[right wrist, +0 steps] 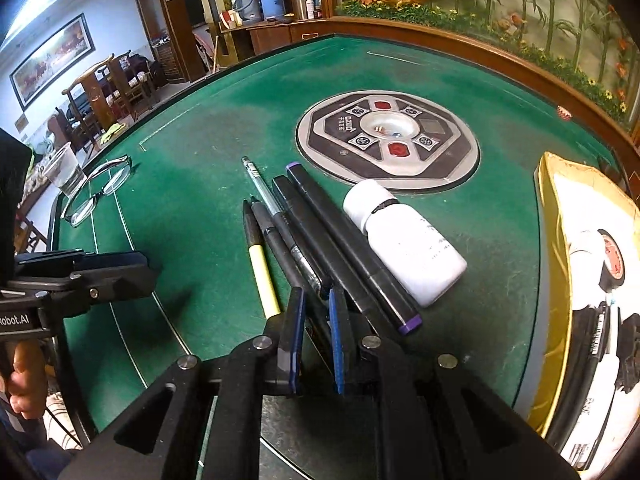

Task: Organize rigid objects
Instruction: 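Grasp a black pen with the right tool while the left tool grasps the yellow pen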

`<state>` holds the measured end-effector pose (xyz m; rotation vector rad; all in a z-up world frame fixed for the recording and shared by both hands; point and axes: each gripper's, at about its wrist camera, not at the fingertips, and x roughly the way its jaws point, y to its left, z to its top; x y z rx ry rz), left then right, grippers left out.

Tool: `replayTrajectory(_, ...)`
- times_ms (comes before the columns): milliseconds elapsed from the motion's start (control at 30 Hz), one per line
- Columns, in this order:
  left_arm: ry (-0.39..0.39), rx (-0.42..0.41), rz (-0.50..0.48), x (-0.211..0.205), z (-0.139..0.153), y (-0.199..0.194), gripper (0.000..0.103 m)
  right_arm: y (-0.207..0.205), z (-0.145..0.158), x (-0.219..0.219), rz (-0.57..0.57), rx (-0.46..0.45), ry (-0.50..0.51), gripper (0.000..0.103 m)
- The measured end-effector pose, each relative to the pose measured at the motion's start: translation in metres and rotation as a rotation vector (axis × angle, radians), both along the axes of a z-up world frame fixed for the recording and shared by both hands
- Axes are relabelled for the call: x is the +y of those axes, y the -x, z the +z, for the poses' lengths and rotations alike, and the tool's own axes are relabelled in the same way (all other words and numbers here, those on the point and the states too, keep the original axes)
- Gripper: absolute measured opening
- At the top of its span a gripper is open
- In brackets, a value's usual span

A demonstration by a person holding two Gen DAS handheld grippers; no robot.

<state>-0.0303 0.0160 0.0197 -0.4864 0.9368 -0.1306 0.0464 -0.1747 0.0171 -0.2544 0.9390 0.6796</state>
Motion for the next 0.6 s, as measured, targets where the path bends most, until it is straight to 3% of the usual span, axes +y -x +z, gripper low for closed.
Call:
replayTrajectory(233, 0.003, 0.005, -0.004, 0.001, -0.002, 0.000, 0.037, -0.003, -0.006, -0.001, 0.017, 0.030, 0.006, 0.019)
replayTrajectory(533, 0.000, 0.009, -0.012, 0.000, -0.003, 0.000, 0.037, 0.001, -0.008, 0.005, 0.031, -0.008, 0.043, 0.020)
replayTrajectory(600, -0.001, 0.010, -0.010, 0.000, -0.003, 0.000, 0.038, 0.009, -0.007, 0.010, 0.067, 0.020, 0.032, 0.019)
